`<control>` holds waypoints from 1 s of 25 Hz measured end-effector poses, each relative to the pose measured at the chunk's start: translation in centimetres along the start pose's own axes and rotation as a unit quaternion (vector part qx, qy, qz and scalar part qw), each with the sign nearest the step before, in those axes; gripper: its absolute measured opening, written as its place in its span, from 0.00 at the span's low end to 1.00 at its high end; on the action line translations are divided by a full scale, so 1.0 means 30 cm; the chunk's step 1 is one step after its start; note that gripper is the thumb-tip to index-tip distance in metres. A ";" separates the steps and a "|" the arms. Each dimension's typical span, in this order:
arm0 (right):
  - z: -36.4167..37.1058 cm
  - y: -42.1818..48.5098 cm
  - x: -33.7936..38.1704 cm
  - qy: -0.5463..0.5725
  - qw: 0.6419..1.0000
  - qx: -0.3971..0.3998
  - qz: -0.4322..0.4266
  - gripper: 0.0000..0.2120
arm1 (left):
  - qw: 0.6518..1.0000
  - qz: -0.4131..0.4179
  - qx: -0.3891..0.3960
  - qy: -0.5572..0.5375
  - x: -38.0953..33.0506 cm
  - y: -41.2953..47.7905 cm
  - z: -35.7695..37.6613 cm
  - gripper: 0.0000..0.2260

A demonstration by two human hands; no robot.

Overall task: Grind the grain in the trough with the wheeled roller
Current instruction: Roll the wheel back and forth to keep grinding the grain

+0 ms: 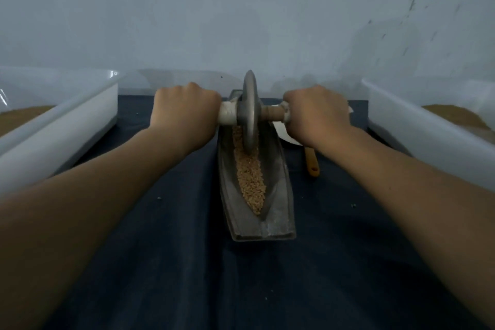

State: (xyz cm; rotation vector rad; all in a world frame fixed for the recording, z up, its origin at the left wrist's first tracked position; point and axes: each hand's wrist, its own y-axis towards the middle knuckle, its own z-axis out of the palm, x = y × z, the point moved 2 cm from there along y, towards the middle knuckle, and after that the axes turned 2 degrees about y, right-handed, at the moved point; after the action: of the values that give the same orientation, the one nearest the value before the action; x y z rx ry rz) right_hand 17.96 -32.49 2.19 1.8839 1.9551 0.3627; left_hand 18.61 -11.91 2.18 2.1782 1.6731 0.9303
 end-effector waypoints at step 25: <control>-0.131 -0.253 -0.046 -0.019 0.990 -0.068 -0.120 0.21 | 0.995 0.083 -0.051 -0.024 0.064 -0.216 -0.087 0.19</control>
State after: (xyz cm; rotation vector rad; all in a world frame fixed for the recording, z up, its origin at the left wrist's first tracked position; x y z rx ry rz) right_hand 9.43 -33.96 2.38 1.5405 2.0475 0.3731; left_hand 12.23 -8.57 1.31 2.2789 1.4076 0.9741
